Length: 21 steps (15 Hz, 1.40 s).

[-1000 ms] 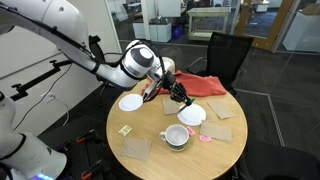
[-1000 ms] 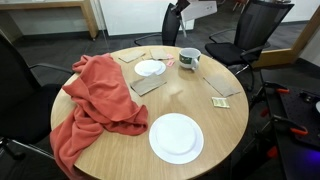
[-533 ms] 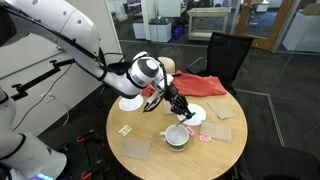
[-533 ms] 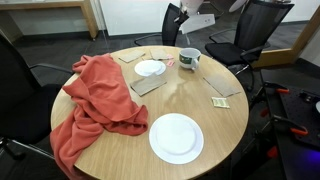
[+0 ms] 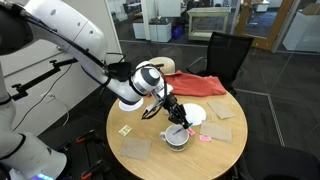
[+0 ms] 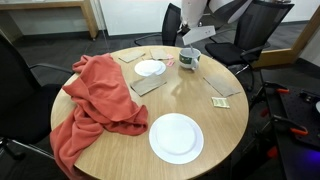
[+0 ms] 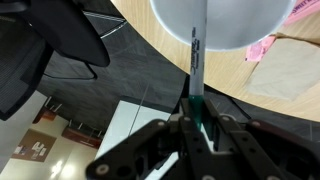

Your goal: Put the marker inside the mug cup

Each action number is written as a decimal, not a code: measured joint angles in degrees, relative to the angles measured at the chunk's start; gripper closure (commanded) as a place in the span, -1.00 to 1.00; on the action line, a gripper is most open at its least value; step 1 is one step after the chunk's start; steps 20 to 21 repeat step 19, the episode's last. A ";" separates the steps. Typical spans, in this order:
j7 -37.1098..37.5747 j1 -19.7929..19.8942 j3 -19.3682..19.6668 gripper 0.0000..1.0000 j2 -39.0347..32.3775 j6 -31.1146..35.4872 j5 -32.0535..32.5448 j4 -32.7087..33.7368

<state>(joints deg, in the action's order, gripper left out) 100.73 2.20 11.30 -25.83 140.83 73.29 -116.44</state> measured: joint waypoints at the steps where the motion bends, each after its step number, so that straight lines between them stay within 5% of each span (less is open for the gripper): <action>1: 0.00 0.00 -0.06 -0.09 -0.34 -0.04 0.04 0.00; 7: 0.00 0.00 -0.31 -0.98 -0.98 -0.08 0.83 0.00; 21: -0.46 0.00 -2.28 -1.00 7.05 -0.07 1.32 -0.27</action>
